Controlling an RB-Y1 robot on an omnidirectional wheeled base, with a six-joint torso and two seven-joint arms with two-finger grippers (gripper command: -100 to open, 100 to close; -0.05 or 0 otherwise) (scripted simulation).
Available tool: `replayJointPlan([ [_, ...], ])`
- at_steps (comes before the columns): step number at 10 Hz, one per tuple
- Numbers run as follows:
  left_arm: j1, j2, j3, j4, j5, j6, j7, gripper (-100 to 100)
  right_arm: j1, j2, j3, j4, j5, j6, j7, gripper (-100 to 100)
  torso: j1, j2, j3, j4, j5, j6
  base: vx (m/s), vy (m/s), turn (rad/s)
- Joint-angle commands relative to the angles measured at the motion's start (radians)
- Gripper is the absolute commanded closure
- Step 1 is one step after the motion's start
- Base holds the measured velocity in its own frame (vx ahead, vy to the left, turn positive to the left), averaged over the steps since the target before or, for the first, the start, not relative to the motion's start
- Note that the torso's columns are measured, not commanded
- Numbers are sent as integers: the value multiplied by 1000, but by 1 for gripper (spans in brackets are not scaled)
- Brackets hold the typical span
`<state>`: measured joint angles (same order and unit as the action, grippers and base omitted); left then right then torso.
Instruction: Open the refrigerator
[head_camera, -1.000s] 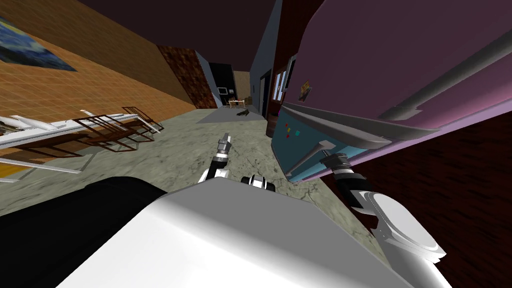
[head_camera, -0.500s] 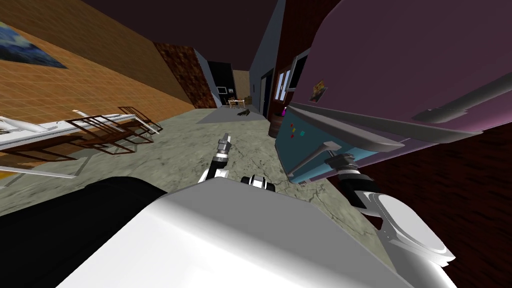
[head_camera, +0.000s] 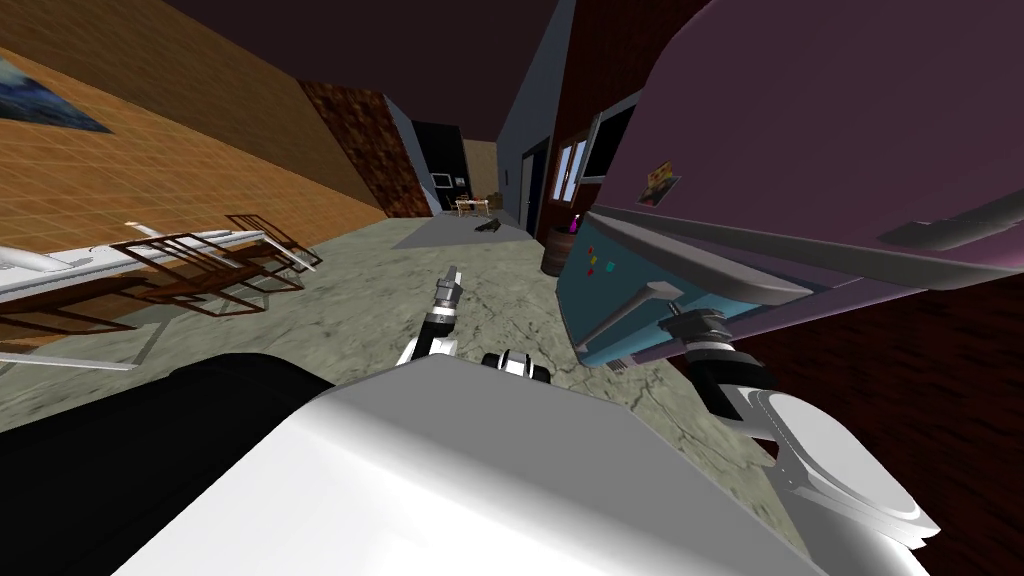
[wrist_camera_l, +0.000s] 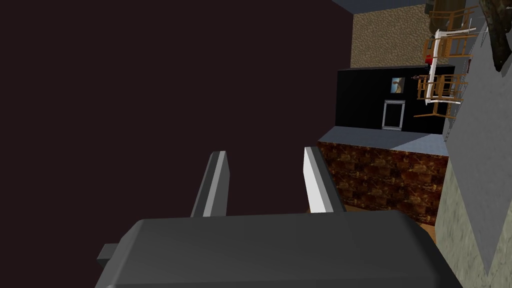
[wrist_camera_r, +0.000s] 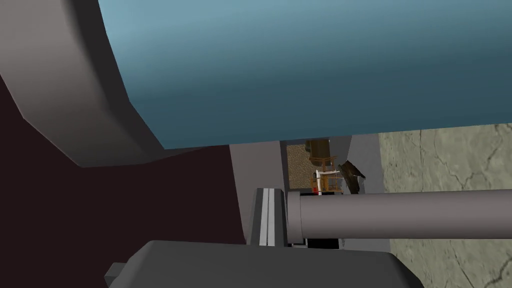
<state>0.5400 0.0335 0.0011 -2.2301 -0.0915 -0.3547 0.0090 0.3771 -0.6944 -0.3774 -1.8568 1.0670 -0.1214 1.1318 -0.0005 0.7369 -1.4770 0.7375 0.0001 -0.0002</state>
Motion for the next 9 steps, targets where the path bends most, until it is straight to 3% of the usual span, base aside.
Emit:
replayJointPlan([
  [1,0,0,0,0,0,0,0,0,7,-29,-1,-9,-3,-11,-8,-100,-8,1,1,0,-2,0,45,12,67],
  [2,0,0,0,0,0,0,0,0,10,-48,-2,-15,-5,-20,-12,-100,-10,-1,0,0,-3,0,56,-20,47],
  [3,0,1,1,0,0,0,0,0,16,-33,8,-12,-2,-11,-10,-100,-7,-5,-4,2,1,-4,23,-23,17],
  [4,0,1,1,0,0,0,0,0,18,-63,-5,-5,-14,-14,-29,-100,-1,-3,-2,0,1,-1,105,13,6],
  [5,0,0,0,0,0,0,0,0,18,-47,-2,-8,-9,-17,-17,-100,4,-4,-2,-1,1,0,67,6,-24],
  [6,0,0,0,0,0,0,0,0,19,-48,-4,-6,-9,-17,-19,100,3,-1,-1,0,1,-3,5,-3,-19],
  [9,0,0,0,0,0,0,0,0,29,-57,-21,13,-15,13,-23,100,11,-6,-3,-4,-1,-1,81,245,-48],
])
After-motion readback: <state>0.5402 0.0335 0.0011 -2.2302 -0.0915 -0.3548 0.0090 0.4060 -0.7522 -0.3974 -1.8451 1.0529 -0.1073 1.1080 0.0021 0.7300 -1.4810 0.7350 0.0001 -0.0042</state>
